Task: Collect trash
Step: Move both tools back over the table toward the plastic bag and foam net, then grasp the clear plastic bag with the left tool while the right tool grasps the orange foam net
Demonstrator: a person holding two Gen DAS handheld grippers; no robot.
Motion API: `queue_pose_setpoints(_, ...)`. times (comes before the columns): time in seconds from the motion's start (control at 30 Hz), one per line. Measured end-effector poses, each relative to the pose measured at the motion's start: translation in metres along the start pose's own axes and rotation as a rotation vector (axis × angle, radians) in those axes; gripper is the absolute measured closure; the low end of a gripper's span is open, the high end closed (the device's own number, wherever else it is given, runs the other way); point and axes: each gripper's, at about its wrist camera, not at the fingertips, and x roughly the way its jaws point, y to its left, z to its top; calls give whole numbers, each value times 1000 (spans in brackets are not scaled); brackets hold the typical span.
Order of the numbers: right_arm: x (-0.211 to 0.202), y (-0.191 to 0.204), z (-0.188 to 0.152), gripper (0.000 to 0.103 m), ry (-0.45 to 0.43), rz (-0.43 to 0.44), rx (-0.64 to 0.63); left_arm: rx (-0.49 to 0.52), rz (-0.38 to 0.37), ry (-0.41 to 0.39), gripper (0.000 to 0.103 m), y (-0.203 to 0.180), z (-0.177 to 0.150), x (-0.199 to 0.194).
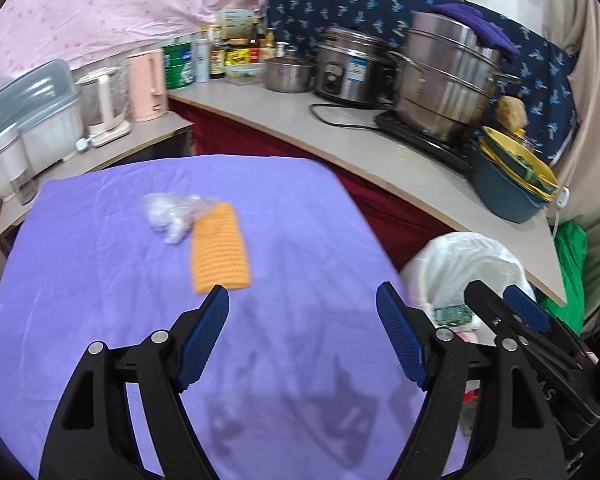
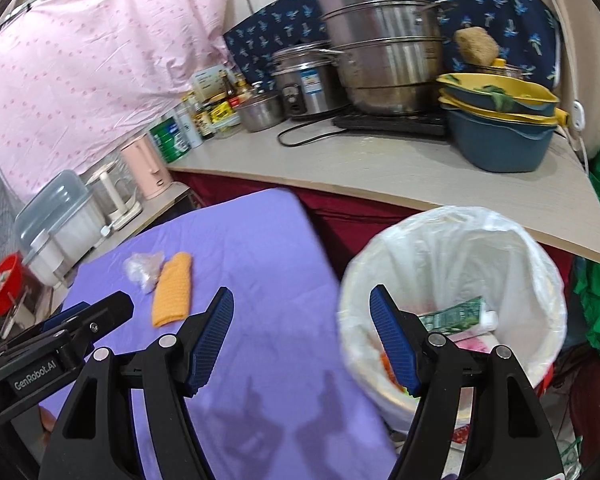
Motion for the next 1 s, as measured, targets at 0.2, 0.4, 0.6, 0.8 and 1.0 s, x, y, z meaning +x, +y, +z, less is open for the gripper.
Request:
queue_pose_setpoints(0.2, 27, 52, -8, 35, 48, 55, -60, -59, 87, 5, 31, 63, 1, 1)
queue_pose_setpoints(0.4, 63, 98, -16, 35, 101, 102, -113, -126, 156, 17, 31, 121, 4, 9)
queue_pose_setpoints(0.6, 109, 132, -21, 35, 160, 131, -137, -144, 183, 27, 28, 154, 14, 29)
queue_pose_setpoints(0.8, 157, 146, -19, 35, 207, 141, -153, -133, 170, 20, 18, 164, 33, 60)
queue_pose_setpoints(1.0, 199, 155, -20, 36, 251, 138, -157, -125, 154, 36, 14, 165, 53, 105)
